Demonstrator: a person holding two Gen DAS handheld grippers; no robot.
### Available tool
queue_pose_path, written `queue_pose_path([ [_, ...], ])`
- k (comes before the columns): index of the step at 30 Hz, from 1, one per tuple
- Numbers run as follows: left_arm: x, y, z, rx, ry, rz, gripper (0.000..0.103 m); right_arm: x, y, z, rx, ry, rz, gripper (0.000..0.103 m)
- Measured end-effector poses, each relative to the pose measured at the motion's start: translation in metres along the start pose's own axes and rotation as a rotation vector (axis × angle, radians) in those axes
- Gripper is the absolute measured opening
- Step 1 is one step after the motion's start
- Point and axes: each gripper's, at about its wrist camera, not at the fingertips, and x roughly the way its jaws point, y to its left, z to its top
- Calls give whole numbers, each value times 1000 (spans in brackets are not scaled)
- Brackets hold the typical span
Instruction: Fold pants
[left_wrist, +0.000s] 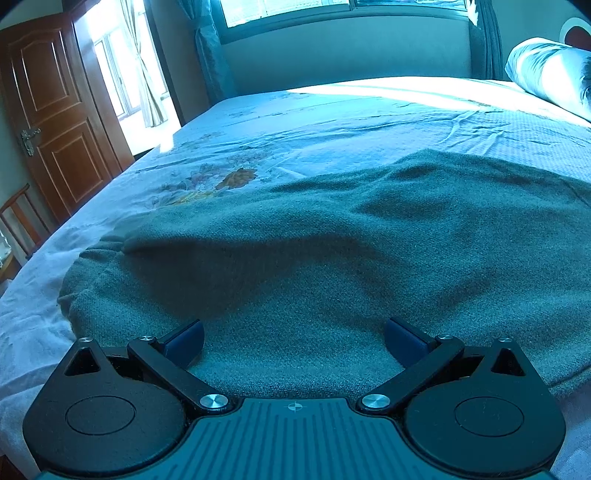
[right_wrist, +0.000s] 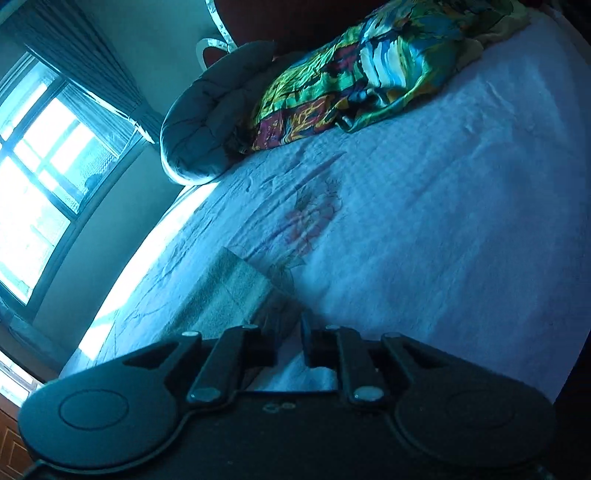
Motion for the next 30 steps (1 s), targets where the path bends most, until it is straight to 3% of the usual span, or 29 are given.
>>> queue_pose_path([
  [3, 1, 0, 0, -9, 3, -3, 103, 6, 3, 2, 49, 57, 66, 10],
  [12, 3, 1, 0, -14, 7, 2, 103, 36, 21, -3, 41, 123, 73, 10],
  [21, 3, 2, -1, -17, 2, -5, 103, 44, 37, -4, -61, 135, 4, 2],
  [26, 3, 2, -1, -14, 1, -6, 103, 16, 49, 3, -71, 63, 110, 0],
  [28, 3, 2, -1, -16, -2, -5, 103, 15, 42, 0, -75, 62, 80, 0],
  [30, 3, 2, -2, -18, -3, -7, 103, 34, 24, -7, -69, 133, -11, 0],
])
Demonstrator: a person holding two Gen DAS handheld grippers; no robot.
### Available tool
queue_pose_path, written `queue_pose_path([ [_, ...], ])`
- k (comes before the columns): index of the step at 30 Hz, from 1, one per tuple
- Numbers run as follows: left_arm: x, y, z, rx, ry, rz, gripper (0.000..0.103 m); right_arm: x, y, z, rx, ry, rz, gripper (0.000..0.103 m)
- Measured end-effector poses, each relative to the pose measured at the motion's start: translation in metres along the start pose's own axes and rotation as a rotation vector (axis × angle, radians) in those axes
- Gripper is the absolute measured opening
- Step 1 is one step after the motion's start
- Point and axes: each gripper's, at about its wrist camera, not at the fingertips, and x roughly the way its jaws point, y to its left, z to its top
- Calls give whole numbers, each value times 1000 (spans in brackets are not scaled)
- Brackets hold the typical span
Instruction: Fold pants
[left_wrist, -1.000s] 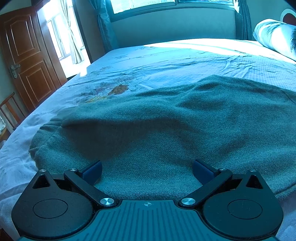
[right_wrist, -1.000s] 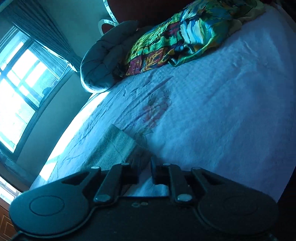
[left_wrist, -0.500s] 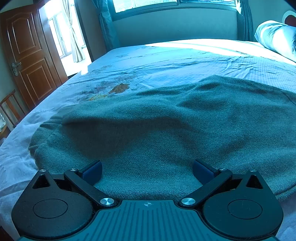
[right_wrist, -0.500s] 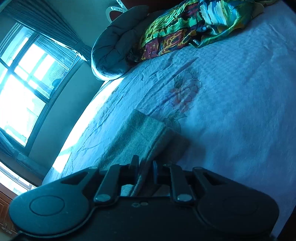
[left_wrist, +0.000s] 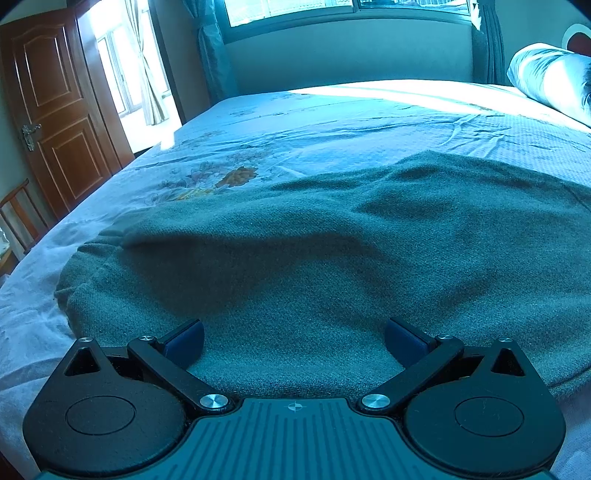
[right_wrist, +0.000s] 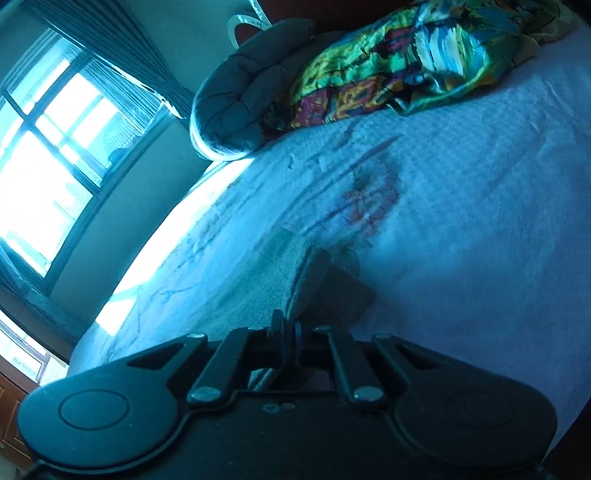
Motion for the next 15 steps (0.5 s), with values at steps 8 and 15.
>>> queue_pose_path([
  [8, 0, 1, 2, 9, 6, -3, 103, -24, 1, -3, 32, -70, 35, 14],
  [15, -10, 9, 4, -8, -21, 12, 103, -40, 34, -11, -91, -39, 106, 22],
])
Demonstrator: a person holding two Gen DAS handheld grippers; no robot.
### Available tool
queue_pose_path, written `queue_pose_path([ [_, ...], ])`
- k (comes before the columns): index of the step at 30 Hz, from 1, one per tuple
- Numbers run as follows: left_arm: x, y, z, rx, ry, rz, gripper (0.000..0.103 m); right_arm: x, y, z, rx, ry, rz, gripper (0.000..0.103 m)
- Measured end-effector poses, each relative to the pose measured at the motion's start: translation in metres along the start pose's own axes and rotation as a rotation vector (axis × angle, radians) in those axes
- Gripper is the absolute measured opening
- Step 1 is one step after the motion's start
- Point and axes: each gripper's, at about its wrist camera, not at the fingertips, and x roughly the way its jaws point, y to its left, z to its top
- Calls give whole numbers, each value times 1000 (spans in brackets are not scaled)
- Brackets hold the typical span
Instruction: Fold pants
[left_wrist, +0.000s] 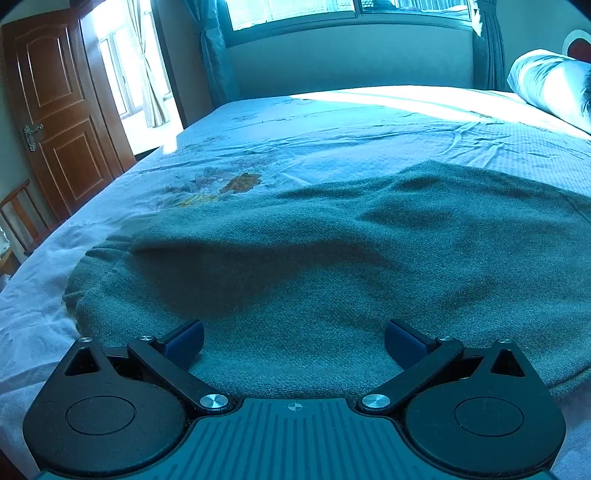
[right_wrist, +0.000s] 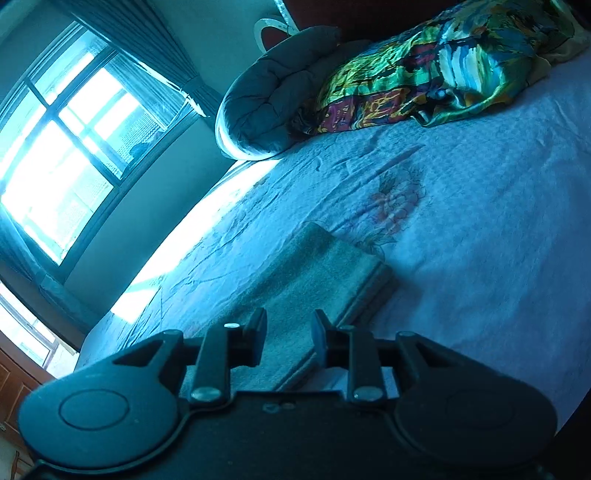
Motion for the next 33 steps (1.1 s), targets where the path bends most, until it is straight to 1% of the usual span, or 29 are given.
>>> queue_pose_path([
  [1, -3, 5, 1, -5, -13, 23, 103, 5, 14, -1, -40, 29, 31, 24],
  [2, -6, 12, 2, -15, -24, 37, 103, 11, 28, -3, -75, 57, 65, 29],
  [3, -10, 23, 4, -38, -39, 50, 103, 20, 45, -6, -117, 93, 111, 34],
  [6, -16, 61, 5, -112, -62, 99, 103, 55, 109, -23, -255, 218, 261, 42],
  [8, -18, 89, 3, -170, -64, 132, 103, 88, 165, -43, -352, 322, 380, 47],
  [10, -14, 120, -1, -240, -44, 156, 103, 120, 219, -67, -442, 408, 468, 47],
  [11, -9, 134, -3, -276, -24, 158, 103, 135, 244, -79, -495, 439, 494, 48],
  [13, 2, 156, -5, -342, 8, 148, 103, 164, 293, -107, -607, 483, 513, 48],
  [14, 9, 164, -6, -364, 23, 145, 103, 178, 313, -119, -642, 508, 528, 48],
  [15, 14, 170, -6, -379, 34, 134, 102, 191, 331, -131, -676, 526, 535, 48],
  [16, 22, 176, -8, -409, 44, 116, 99, 201, 347, -142, -718, 528, 532, 48],
  [17, 30, 180, -9, -439, 54, 87, 97, 209, 361, -152, -761, 535, 535, 48],
  [20, 47, 186, -13, -513, 75, 17, 91, 234, 391, -174, -859, 560, 543, 47],
  [22, 52, 184, -17, -532, 77, -30, 73, 247, 401, -185, -908, 586, 530, 47],
  [23, 52, 180, -18, -533, 75, -49, 68, 251, 403, -189, -933, 597, 525, 47],
  [25, 50, 176, -20, -507, 66, -47, 67, 261, 404, -198, -983, 632, 515, 47],
  [26, 49, 176, -21, -506, 63, -51, 66, 265, 403, -201, -989, 651, 521, 45],
  [27, 49, 177, -22, -509, 60, -57, 66, 266, 401, -201, -976, 682, 548, 38],
  [29, 47, 179, -23, -509, 57, -67, 65, 268, 398, -201, -953, 743, 592, 34],
  [30, 46, 180, -23, -508, 56, -70, 64, 267, 397, -200, -951, 756, 622, 32],
  [32, 45, 181, -23, -507, 54, -73, 64, 265, 396, -197, -951, 772, 660, 32],
  [33, 46, 181, -22, -507, 53, -73, 64, 267, 397, -198, -946, 795, 672, 33],
])
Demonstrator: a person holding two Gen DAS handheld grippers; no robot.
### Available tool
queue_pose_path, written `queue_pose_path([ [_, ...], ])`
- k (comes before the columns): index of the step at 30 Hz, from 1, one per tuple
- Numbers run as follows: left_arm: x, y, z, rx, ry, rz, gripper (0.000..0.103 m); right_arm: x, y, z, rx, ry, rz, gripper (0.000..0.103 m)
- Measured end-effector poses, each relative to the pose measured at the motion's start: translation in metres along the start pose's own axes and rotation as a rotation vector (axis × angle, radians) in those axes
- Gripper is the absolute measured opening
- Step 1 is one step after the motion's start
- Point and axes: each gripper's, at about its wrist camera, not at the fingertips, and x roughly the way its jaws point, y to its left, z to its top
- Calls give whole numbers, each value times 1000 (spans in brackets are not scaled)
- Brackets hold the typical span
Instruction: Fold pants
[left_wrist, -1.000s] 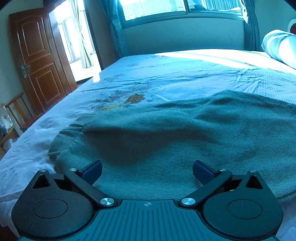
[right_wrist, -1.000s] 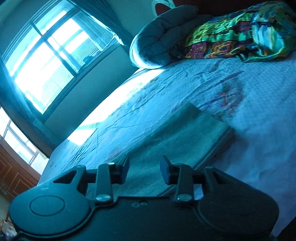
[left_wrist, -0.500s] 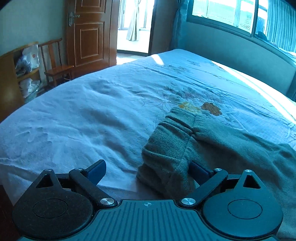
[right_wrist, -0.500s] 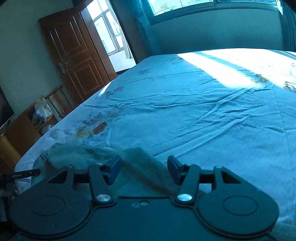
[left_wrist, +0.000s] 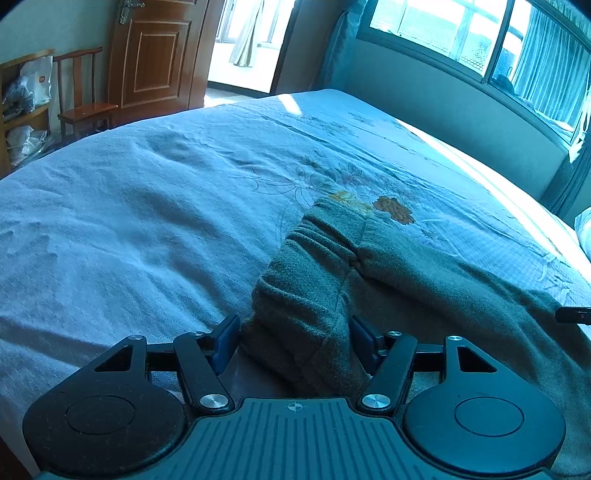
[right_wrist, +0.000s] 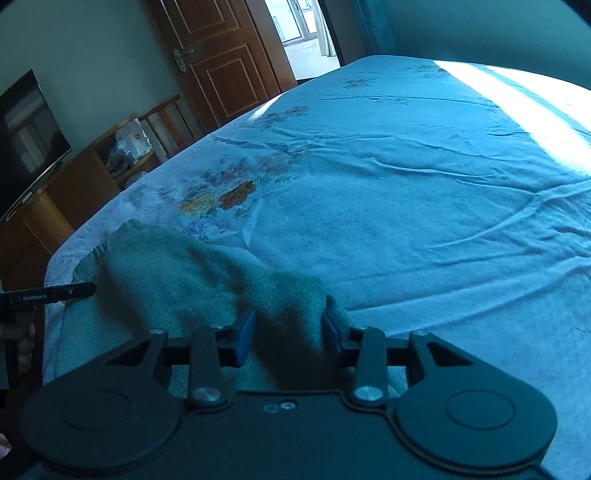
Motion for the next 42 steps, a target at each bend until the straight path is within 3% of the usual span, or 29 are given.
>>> queue_pose_path([
  [7, -3, -1, -5, -50, -35, 19, 64, 23, -26, 7, 189, -21, 67, 32],
  [10, -6, -1, -9, -73, -70, 14, 53, 29, -16, 8, 150, -9, 50, 6],
  [15, -15, -1, -3, -39, -136, -9, 41, 13, -5, 18, 66, -109, -32, 0],
  [17, -15, -4, -1, -19, -145, -2, 41, 23, -5, 18, 46, -109, -73, 0],
  [19, -4, -5, -6, 20, -115, 27, 42, 47, -11, 8, 65, -32, -117, 1],
  [20, -1, -4, -10, 34, -110, 33, 43, 51, -11, 2, 62, -51, -127, 1],
  [22, -1, 0, -13, 32, -108, 30, 55, 46, -11, -1, 88, -74, -137, 2],
  [23, -4, 3, -11, 25, -99, 32, 59, 42, -10, 0, 95, -74, -133, 4],
  [25, -14, 10, -10, -7, -113, 41, 77, 20, -8, 0, 104, -125, -149, 19],
  [29, -38, 9, -12, 30, -141, 61, 78, -49, -7, -23, 131, -248, -223, 23],
  [31, -47, -5, -15, 91, -175, 73, 78, -79, -2, -48, 139, -281, -253, 36],
  [33, -52, -25, -18, 144, -213, 75, 80, -97, 5, -74, 142, -290, -272, 55],
  [36, -54, -60, -25, 234, -251, 65, 93, -107, 10, -109, 147, -260, -336, 55],
  [38, -53, -84, -31, 304, -262, 68, 94, -111, 6, -130, 173, -228, -391, 55],
  [42, -29, -105, -37, 362, -150, 84, 95, -151, -19, -171, 290, -273, -535, 55],
])
